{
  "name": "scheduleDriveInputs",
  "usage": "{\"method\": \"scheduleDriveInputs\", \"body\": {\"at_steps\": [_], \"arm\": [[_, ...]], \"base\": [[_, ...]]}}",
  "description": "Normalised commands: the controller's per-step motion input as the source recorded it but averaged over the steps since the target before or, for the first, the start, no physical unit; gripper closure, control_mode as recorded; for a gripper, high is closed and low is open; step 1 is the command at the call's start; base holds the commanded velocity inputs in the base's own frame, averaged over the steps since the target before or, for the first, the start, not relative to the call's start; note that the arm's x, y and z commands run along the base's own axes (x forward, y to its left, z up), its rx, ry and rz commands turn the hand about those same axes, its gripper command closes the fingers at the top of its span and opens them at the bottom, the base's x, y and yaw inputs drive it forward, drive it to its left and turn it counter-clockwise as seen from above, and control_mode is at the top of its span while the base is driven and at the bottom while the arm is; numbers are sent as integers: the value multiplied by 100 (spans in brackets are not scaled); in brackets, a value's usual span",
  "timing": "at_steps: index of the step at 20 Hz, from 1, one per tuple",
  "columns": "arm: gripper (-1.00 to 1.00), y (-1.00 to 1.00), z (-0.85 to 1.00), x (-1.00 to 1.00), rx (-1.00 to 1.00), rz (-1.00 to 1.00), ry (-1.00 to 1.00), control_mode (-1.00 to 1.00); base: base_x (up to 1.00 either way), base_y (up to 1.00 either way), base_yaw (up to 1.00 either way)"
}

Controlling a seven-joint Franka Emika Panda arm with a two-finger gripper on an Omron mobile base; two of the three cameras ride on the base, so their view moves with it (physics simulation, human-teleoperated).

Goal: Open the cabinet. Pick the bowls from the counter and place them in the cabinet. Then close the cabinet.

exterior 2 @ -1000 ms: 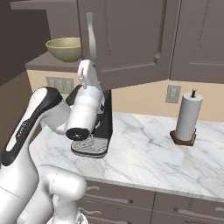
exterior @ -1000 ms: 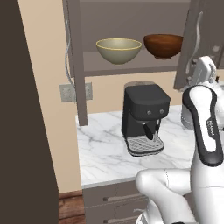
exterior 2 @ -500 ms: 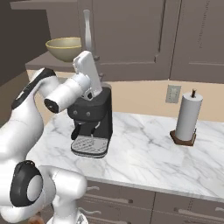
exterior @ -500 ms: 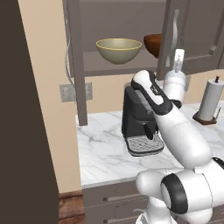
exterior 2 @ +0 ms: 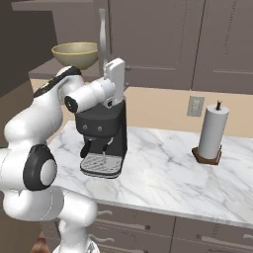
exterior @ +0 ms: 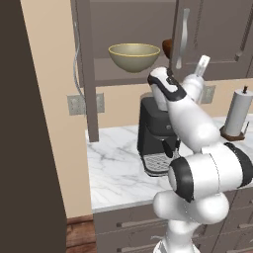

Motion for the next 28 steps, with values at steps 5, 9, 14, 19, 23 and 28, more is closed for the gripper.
{"method": "scheduleDriveInputs", "body": {"at_steps": [5, 9, 14, 19, 23, 28], "arm": [[-100, -13, 3, 1, 14, 11, 0, -100], [-100, 0, 16, -16, 1, 13, 0, -100], [-100, 0, 34, -84, 1, 10, 0, -100], [-100, 0, 37, -98, 0, 7, 1, -100], [-100, 17, 60, -100, -2, 10, 4, -100], [-100, 48, 70, -100, -6, 15, 3, -100]], "base": [[0, 0, 0], [0, 0, 0], [0, 0, 0], [0, 0, 0], [0, 0, 0], [0, 0, 0]]}}
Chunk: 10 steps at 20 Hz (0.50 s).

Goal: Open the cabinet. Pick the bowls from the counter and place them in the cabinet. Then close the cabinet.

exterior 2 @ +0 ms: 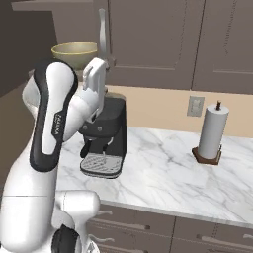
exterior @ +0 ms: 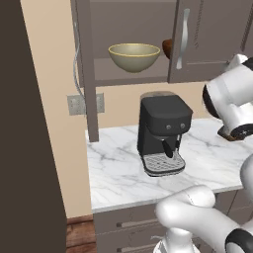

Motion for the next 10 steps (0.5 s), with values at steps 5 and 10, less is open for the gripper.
{"method": "scheduleDriveInputs", "body": {"at_steps": [5, 10], "arm": [[-100, 69, 42, -100, 0, 6, 2, -100], [-100, 66, 11, -100, 0, 0, 0, -100]], "base": [[0, 0, 0], [0, 0, 0]]}}
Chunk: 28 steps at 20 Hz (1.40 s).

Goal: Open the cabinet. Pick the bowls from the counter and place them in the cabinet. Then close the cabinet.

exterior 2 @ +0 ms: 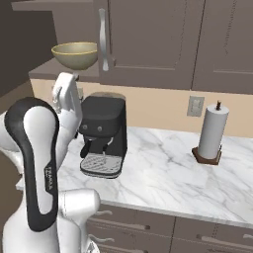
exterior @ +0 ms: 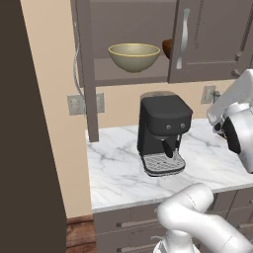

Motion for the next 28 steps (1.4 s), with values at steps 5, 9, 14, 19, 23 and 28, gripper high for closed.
{"method": "scheduleDriveInputs", "body": {"at_steps": [5, 9, 14, 19, 23, 28], "arm": [[-100, 96, 27, -100, 0, 1, 0, -100], [-100, 100, 55, -95, -1, 0, 0, -100], [-100, 100, 47, -90, -3, 0, -3, -100], [-100, 98, 40, -77, -8, 0, -9, -100], [-100, 72, 36, -55, -6, 0, -8, -100], [-100, 18, 14, -61, 0, -1, -5, -100]], "base": [[0, 0, 0], [0, 0, 0], [0, 0, 0], [0, 0, 0], [0, 0, 0], [0, 0, 0]]}}
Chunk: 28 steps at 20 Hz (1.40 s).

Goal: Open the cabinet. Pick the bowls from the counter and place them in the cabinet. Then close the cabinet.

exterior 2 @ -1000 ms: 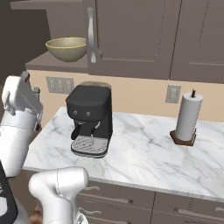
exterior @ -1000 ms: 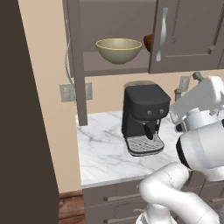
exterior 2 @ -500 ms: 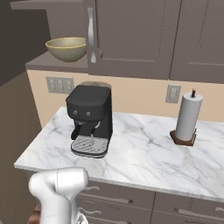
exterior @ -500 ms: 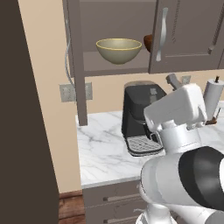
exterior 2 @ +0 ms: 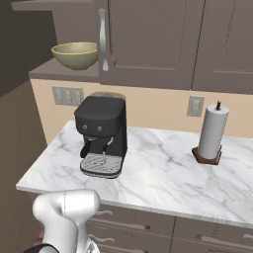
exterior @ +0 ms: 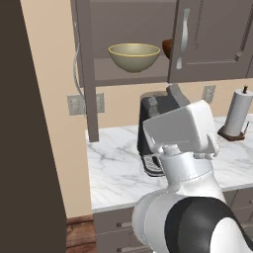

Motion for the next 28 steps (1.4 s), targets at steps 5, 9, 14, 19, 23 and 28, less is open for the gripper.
{"method": "scheduleDriveInputs", "body": {"at_steps": [5, 9, 14, 19, 23, 28], "arm": [[-100, 6, 2, -77, 8, -4, -4, -100], [-100, 20, 0, -69, 18, -5, -3, -100], [-100, 46, 0, -27, 13, -1, 4, -100], [-100, 43, 0, -15, 15, -8, 14, -100], [-100, 40, -2, -38, 28, -22, 24, -100], [-100, 57, -15, -45, 32, -28, 33, -100]], "base": [[0, 0, 0], [0, 0, 0], [0, 0, 0], [0, 0, 0], [0, 0, 0], [0, 0, 0]]}}
